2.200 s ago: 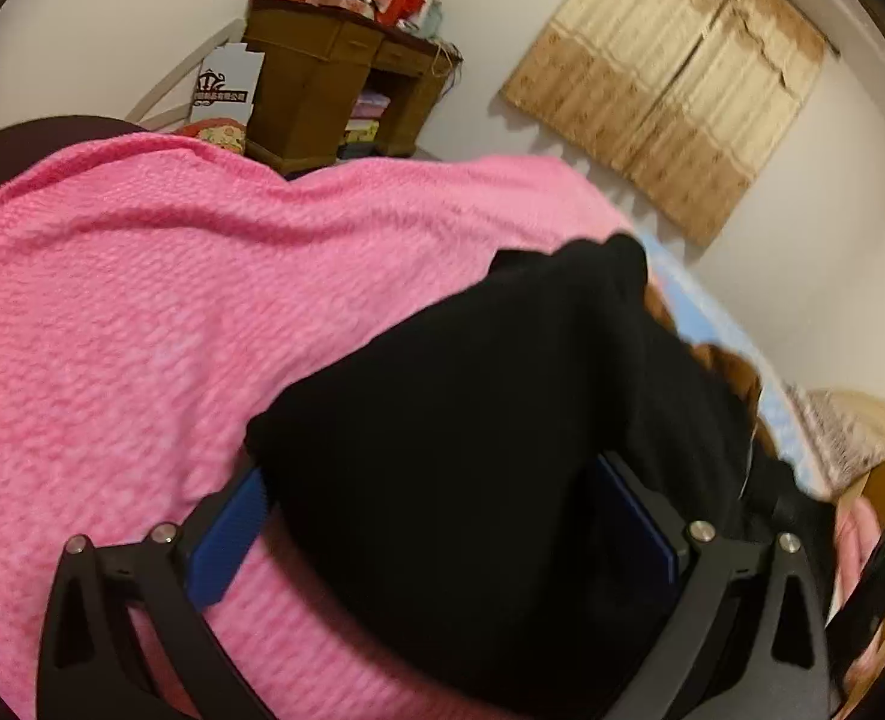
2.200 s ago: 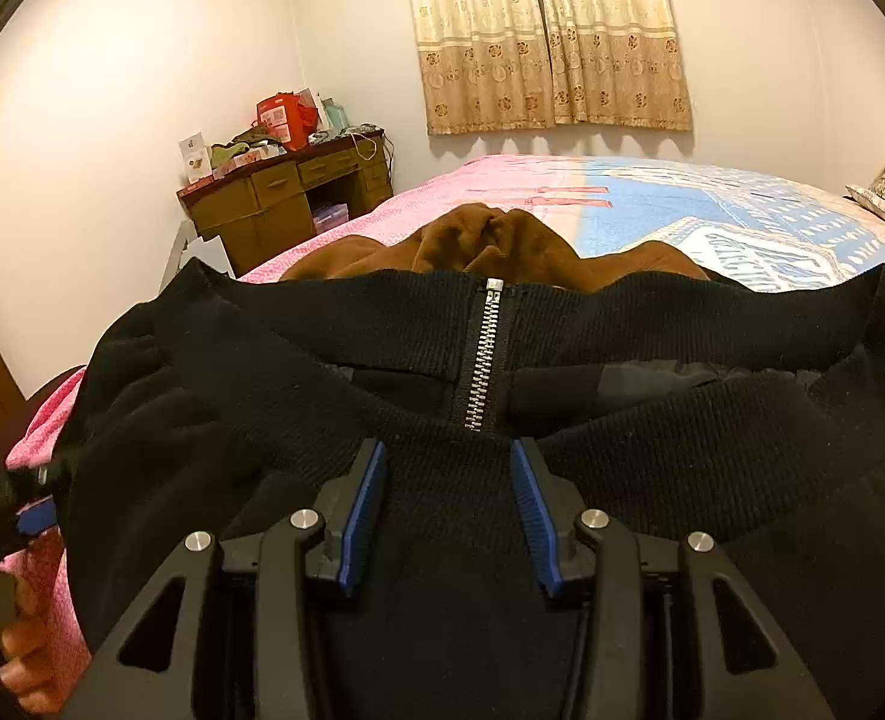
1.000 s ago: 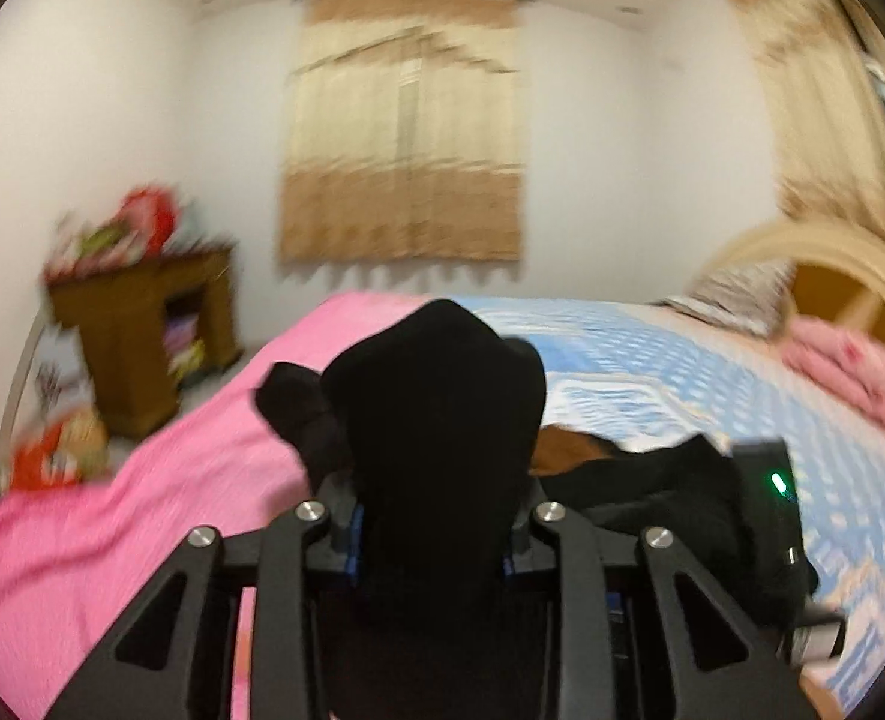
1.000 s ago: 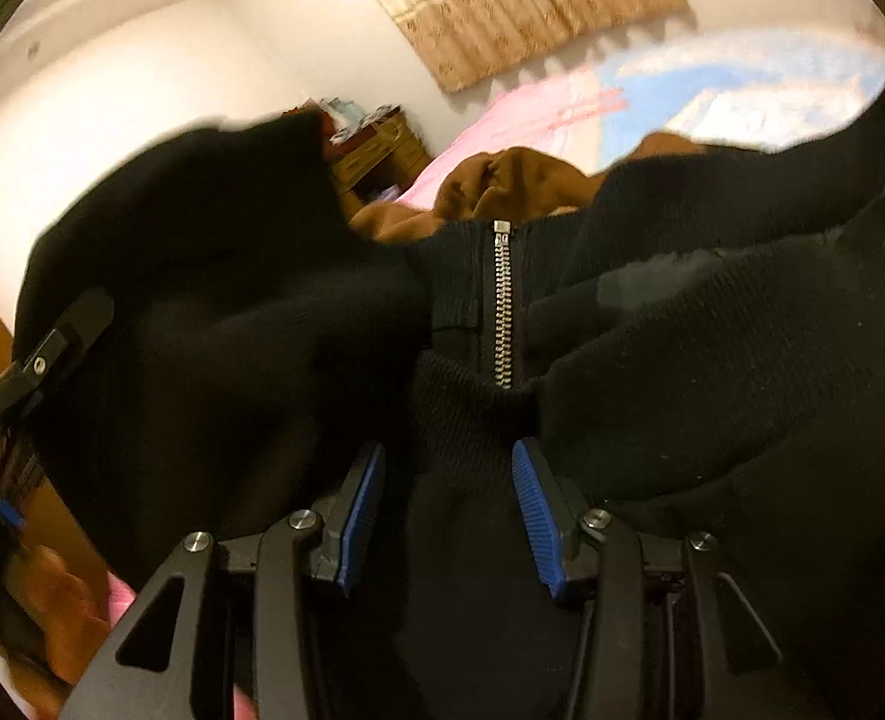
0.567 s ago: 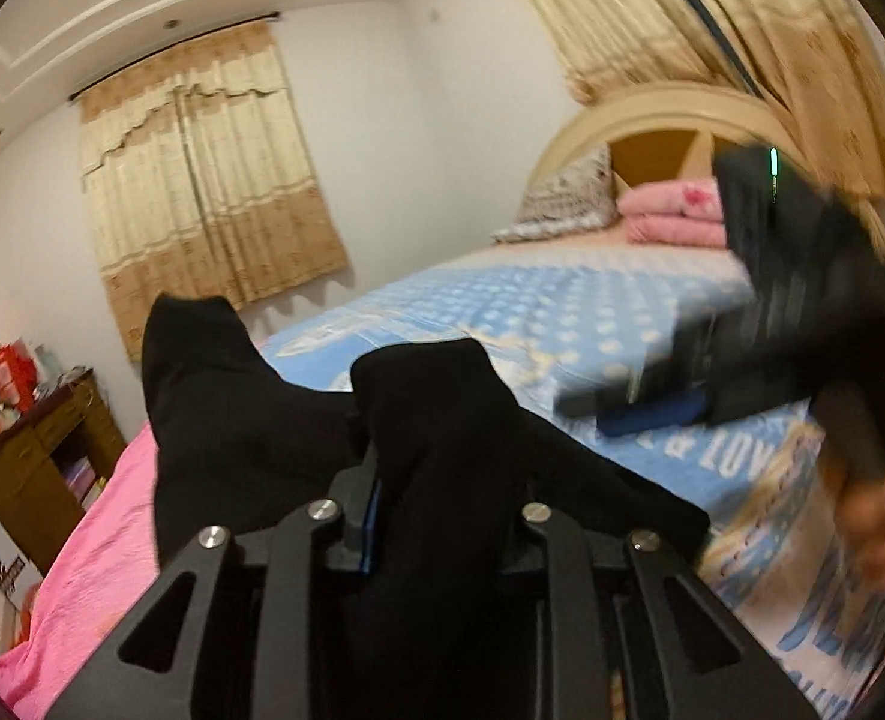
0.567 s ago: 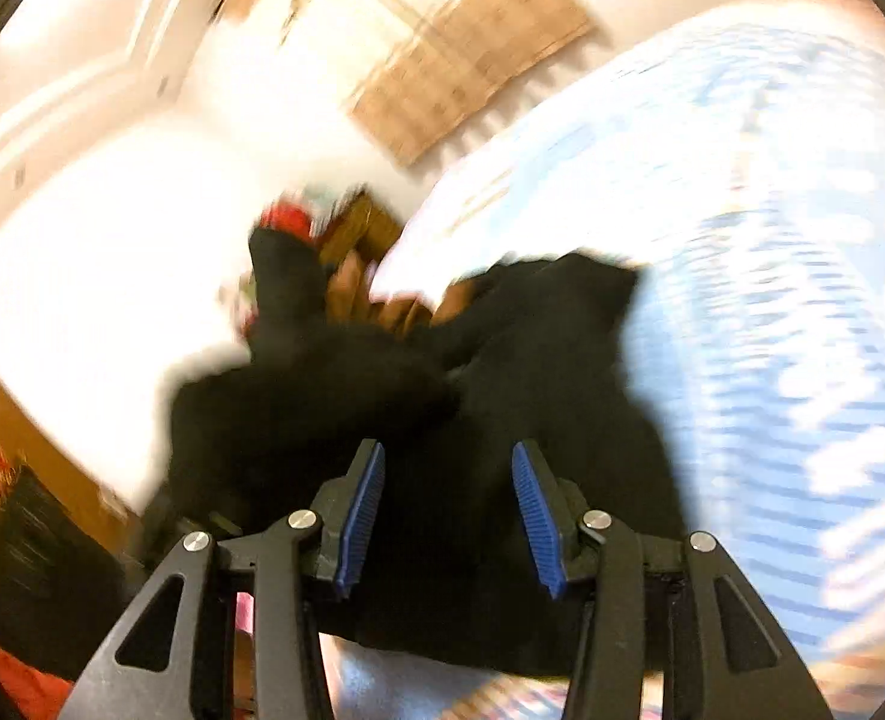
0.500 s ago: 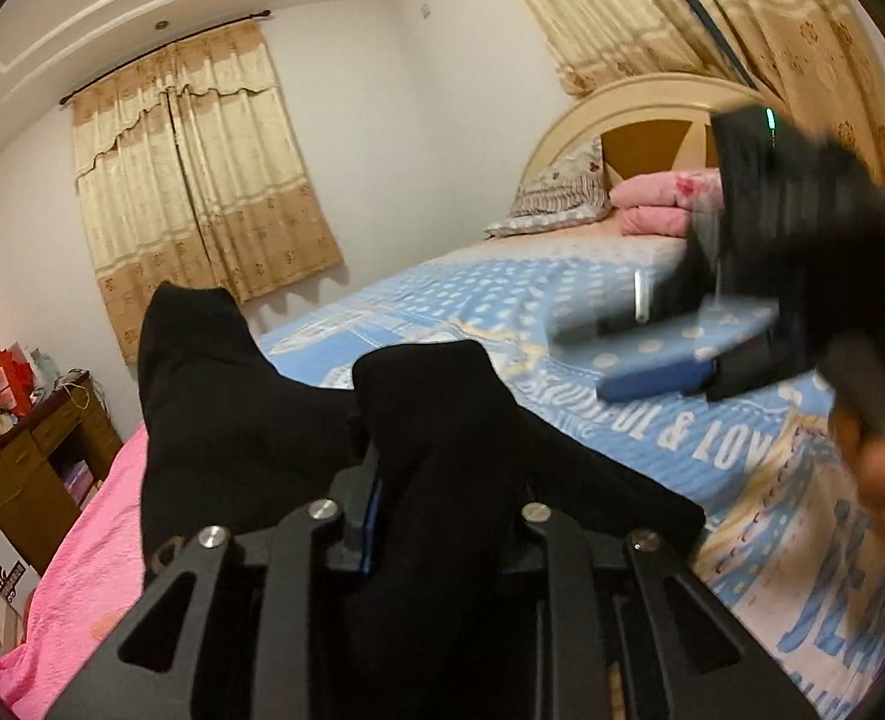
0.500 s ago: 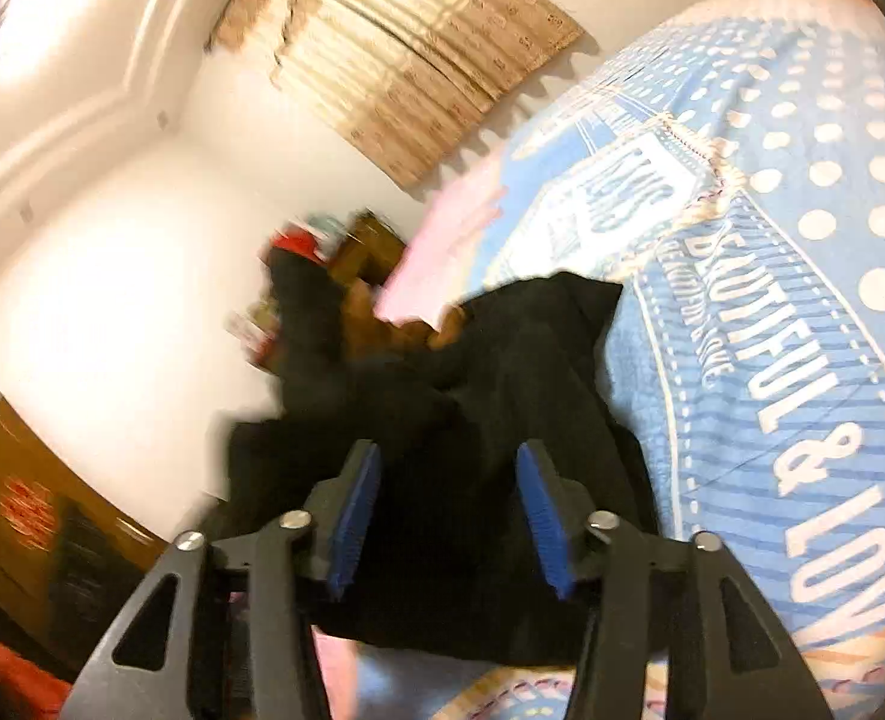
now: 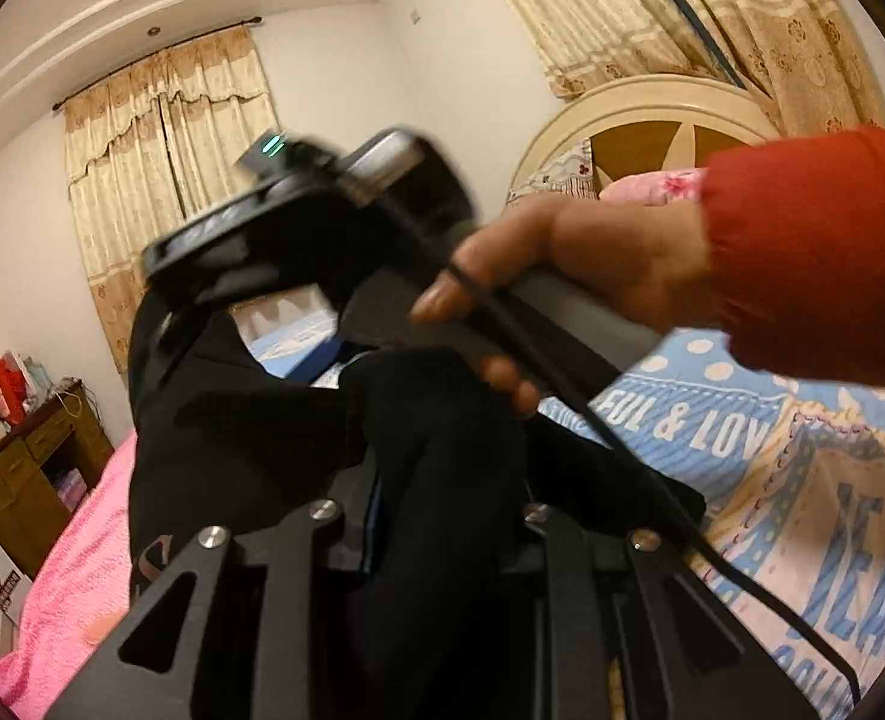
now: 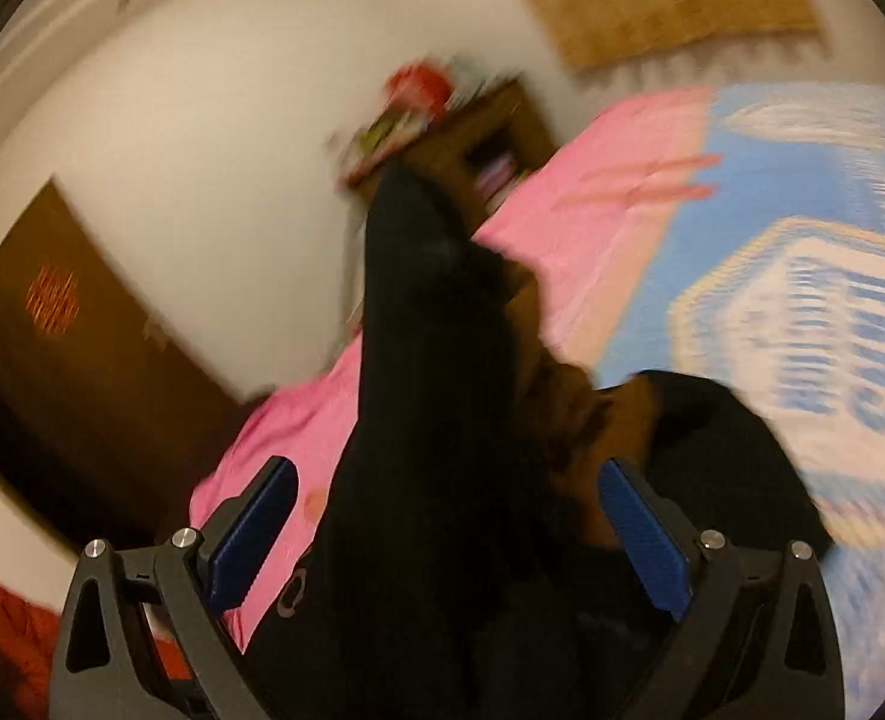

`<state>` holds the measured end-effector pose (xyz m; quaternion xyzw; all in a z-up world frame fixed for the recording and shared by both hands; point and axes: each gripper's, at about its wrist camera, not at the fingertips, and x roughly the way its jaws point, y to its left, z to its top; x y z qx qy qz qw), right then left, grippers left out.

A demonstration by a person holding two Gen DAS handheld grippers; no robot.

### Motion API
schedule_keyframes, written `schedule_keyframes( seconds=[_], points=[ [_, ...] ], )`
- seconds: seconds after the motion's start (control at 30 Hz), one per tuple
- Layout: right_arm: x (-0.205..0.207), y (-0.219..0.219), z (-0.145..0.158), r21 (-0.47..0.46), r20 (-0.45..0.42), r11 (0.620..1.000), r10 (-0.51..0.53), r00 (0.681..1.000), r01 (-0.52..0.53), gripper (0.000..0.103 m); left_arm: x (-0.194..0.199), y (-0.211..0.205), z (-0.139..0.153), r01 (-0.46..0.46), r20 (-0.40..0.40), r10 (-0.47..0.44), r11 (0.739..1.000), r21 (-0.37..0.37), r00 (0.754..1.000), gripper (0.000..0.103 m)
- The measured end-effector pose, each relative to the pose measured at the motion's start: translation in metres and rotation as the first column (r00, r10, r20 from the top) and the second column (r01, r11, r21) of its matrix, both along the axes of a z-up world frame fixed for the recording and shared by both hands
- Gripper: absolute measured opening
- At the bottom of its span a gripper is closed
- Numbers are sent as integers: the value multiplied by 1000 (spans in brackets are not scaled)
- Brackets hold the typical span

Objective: Fold large clothes
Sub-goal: 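Lift the folded hoodie with the left gripper while the right gripper holds its other end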

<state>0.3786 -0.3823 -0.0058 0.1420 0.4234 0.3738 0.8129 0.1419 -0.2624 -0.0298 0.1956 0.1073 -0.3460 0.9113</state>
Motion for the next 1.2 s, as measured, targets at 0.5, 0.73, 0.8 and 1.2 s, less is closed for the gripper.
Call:
schedule_keyframes(
  seconds=[0.5, 0.73, 0.8, 1.2],
  points=[
    [-84, -124, -37, 133, 3, 977, -168, 986, 167, 36, -59, -91, 0, 249, 0, -252, 957, 152, 968, 23],
    [-79, -164, -113, 375, -159, 887, -224, 961, 269, 38, -66, -111, -21, 210, -22, -210, 962, 172, 977, 23],
    [-71, -157, -113, 367, -162, 894, -212, 964, 259, 44, -70, -108, -16, 181, -12, -182, 967, 180, 983, 25],
    [-97, -158, -99, 393, -177, 857, -286, 942, 334, 62, -90, 16, 33, 242, -179, -236, 970, 11, 955, 71]
  ],
)
